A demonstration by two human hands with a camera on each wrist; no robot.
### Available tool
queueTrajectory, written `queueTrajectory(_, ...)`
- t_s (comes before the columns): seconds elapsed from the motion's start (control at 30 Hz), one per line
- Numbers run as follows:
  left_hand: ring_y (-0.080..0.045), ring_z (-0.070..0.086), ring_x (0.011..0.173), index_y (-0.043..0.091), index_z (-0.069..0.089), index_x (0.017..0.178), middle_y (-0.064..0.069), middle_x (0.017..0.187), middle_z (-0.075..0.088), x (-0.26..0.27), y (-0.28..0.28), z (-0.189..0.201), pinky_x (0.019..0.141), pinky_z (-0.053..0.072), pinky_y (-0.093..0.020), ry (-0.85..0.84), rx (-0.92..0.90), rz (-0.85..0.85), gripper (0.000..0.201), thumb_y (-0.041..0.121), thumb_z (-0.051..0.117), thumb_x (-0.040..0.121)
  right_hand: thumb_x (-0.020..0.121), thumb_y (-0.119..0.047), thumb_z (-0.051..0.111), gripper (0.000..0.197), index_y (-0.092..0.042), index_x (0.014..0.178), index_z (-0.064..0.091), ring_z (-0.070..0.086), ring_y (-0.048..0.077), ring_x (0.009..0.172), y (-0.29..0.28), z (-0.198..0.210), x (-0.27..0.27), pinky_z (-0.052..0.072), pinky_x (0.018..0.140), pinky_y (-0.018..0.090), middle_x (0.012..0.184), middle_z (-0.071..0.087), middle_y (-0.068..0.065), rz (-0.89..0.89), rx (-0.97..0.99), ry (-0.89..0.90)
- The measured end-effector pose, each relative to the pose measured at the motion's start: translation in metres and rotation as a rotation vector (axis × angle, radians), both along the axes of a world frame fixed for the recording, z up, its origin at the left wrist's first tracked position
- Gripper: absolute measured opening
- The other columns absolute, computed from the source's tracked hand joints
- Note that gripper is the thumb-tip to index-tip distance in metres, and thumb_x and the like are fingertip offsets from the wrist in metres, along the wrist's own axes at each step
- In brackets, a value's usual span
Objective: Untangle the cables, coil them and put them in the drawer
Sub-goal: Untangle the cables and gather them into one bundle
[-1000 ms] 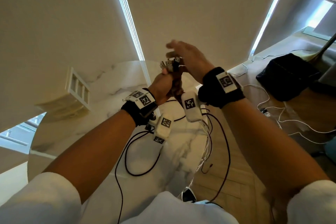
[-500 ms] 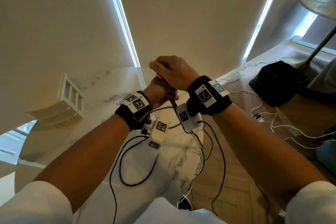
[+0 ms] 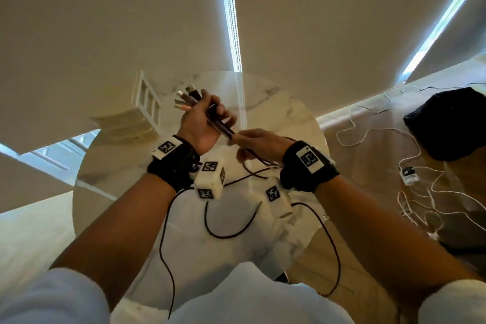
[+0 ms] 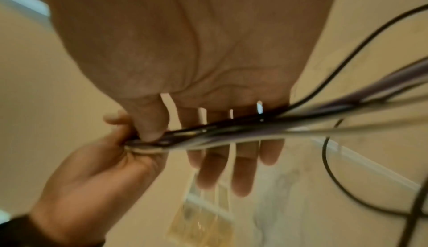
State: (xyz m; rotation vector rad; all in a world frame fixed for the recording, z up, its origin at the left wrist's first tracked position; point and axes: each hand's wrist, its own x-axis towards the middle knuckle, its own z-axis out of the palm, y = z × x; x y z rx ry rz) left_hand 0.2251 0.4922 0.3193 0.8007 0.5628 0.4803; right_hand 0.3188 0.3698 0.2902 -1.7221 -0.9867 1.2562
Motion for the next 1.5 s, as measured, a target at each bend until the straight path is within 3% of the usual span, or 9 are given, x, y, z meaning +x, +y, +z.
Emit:
queueTrajectory(0.1, -0.011, 0.039, 0.045, 0.016, 0.051, 0.077, 0.005, 0.046, 0.035, -0.032, 0.021, -0.016, 0.059, 0.049, -0.027, 0.033, -0.048, 0.135, 0.039, 0.044, 0.035, 0.1, 0.102, -0.03, 0.038, 0.027, -0.011, 0.096, 0.057, 0.037, 0.013, 0.054, 0.024, -0.015, -0.034, 0.035, 0.054, 0.024, 0.066, 0.042, 0.001, 0.094, -0.001, 0.047)
queueTrajectory(0.2, -0.007, 0.024, 0.036, 0.018, 0.053, 0.087, 0.007, 0.043, 0.024, -0.068, 0.035, -0.038, 0.042, 0.035, -0.019, 0.044, -0.057, 0.179, 0.036, 0.044, 0.032, 0.1, 0.103, -0.03, 0.037, 0.029, -0.011, 0.089, 0.054, 0.029, 0.012, 0.05, 0.037, -0.027, -0.062, 0.026, 0.047, 0.024, 0.062, 0.036, 0.0, 0.185, -0.058, 0.102)
queueTrajectory(0.33, -0.005, 0.022, 0.034, 0.013, 0.054, 0.103, 0.009, 0.043, 0.026, -0.111, 0.038, -0.065, 0.037, 0.025, -0.019, 0.133, -0.006, 0.075, 0.025, 0.027, 0.034, 0.103, 0.102, -0.038, 0.035, 0.039, -0.008, 0.099, 0.06, 0.051, 0.018, 0.061, 0.035, -0.057, -0.073, 0.045, 0.061, 0.027, 0.071, 0.056, 0.007, 0.28, -0.218, 0.064)
queueTrajectory(0.5, -0.003, 0.023, 0.032, 0.006, 0.057, 0.096, 0.007, 0.047, 0.033, -0.14, 0.039, -0.085, 0.032, 0.019, -0.017, 0.334, -0.037, -0.105, 0.031, 0.025, 0.033, 0.102, 0.092, -0.02, 0.057, 0.011, -0.017, 0.097, 0.066, 0.06, 0.023, 0.071, 0.012, -0.098, -0.023, 0.059, 0.063, 0.034, 0.083, 0.053, -0.001, 0.169, -0.454, -0.303)
queueTrajectory(0.77, -0.002, 0.024, 0.035, 0.005, 0.06, 0.097, 0.004, 0.053, 0.044, -0.147, 0.042, -0.103, 0.035, 0.017, -0.016, 0.438, -0.05, -0.293, 0.038, 0.031, 0.032, 0.102, 0.075, -0.002, 0.07, 0.021, -0.019, 0.087, 0.071, 0.054, 0.015, 0.091, 0.0, -0.123, -0.011, 0.048, 0.079, 0.03, 0.079, 0.056, -0.012, 0.423, -0.613, -0.539)
queueTrajectory(0.93, -0.002, 0.025, 0.035, 0.003, 0.062, 0.097, -0.001, 0.059, 0.05, -0.142, 0.042, -0.109, 0.035, 0.022, -0.015, 0.44, -0.071, -0.308, 0.04, 0.033, 0.036, 0.101, 0.077, -0.017, 0.076, 0.013, -0.014, 0.09, 0.073, 0.058, 0.014, 0.077, 0.004, -0.124, -0.009, 0.047, 0.068, 0.026, 0.072, 0.059, -0.008, 0.381, -0.509, -0.522)
queueTrajectory(1.2, -0.004, 0.027, 0.039, 0.002, 0.063, 0.106, -0.002, 0.069, 0.042, -0.138, 0.034, -0.114, 0.04, 0.028, -0.017, 0.335, -0.051, -0.241, 0.025, 0.014, 0.043, 0.098, 0.094, -0.001, 0.051, 0.013, -0.012, 0.09, 0.057, 0.069, 0.021, 0.08, 0.026, -0.058, -0.04, 0.057, 0.069, 0.027, 0.093, 0.07, 0.012, -0.1, -0.017, 0.193)
queueTrajectory(1.37, -0.005, 0.027, 0.038, 0.001, 0.065, 0.094, -0.005, 0.065, 0.043, -0.134, 0.028, -0.107, 0.043, 0.028, -0.02, 0.211, -0.057, -0.242, 0.031, -0.007, 0.051, 0.068, 0.091, 0.0, 0.055, 0.017, -0.017, 0.089, 0.061, 0.064, 0.017, 0.082, 0.06, -0.029, -0.066, 0.05, 0.067, 0.022, 0.094, 0.069, 0.014, -0.024, 0.186, -0.047)
queueTrajectory(1.5, -0.003, 0.033, 0.037, -0.001, 0.058, 0.098, -0.001, 0.069, 0.057, -0.13, 0.022, -0.095, 0.042, 0.031, -0.018, 0.225, 0.065, -0.234, 0.025, -0.011, 0.056, 0.075, 0.088, 0.001, 0.059, 0.015, -0.014, 0.091, 0.063, 0.062, 0.002, 0.096, 0.081, -0.022, -0.077, 0.05, 0.085, 0.019, 0.112, 0.066, 0.004, 0.008, 0.257, -0.154)
